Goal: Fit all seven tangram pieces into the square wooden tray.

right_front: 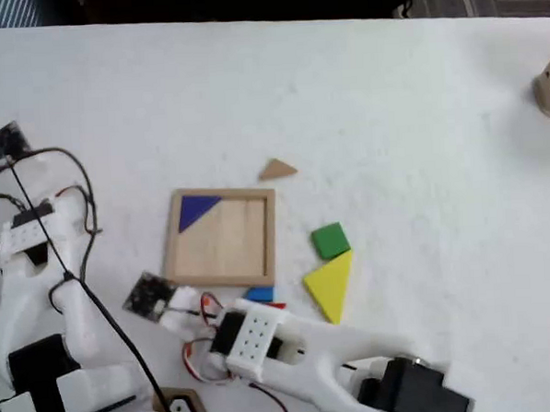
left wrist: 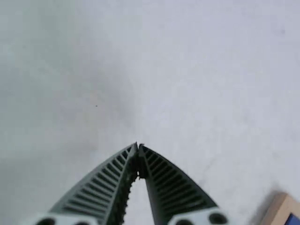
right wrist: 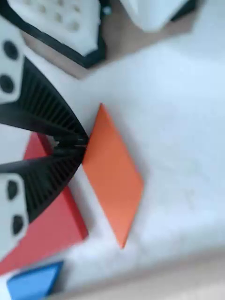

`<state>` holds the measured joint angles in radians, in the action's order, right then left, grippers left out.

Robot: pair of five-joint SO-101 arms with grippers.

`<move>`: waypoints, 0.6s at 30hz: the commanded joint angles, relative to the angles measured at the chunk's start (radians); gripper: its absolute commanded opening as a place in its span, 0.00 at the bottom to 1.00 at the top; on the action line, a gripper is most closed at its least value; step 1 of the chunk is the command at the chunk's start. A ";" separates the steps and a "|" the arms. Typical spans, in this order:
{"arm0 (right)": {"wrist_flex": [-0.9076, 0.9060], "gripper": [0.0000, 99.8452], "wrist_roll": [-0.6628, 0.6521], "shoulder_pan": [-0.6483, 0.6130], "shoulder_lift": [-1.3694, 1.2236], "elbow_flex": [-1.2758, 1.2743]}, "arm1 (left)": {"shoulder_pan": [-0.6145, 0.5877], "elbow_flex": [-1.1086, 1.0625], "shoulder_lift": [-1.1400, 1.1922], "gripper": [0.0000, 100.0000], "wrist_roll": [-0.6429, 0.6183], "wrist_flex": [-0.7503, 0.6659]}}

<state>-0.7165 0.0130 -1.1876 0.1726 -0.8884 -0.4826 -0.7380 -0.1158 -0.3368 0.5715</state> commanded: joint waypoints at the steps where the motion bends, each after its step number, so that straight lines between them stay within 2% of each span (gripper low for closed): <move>1: 0.051 0.02 0.060 0.087 0.013 0.040 | -0.053 0.058 -0.004 0.02 -0.124 -0.078; 7: 0.076 0.02 0.071 0.159 0.024 0.051 | -0.061 0.057 -0.002 0.02 -0.146 -0.084; 11: -0.099 0.02 0.074 0.159 0.133 0.078 | -0.061 0.057 -0.002 0.02 -0.144 -0.084; 14: -0.091 0.03 0.121 0.150 0.216 0.075 | -0.062 0.057 -0.002 0.02 -0.141 -0.086; 18: 0.036 0.16 0.279 0.105 0.177 0.046 | -0.058 0.058 -0.002 0.02 -0.138 -0.086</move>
<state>-0.7534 0.2079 -1.0495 0.3353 -0.8608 -0.5347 -0.7380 -0.1158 -0.4733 0.5178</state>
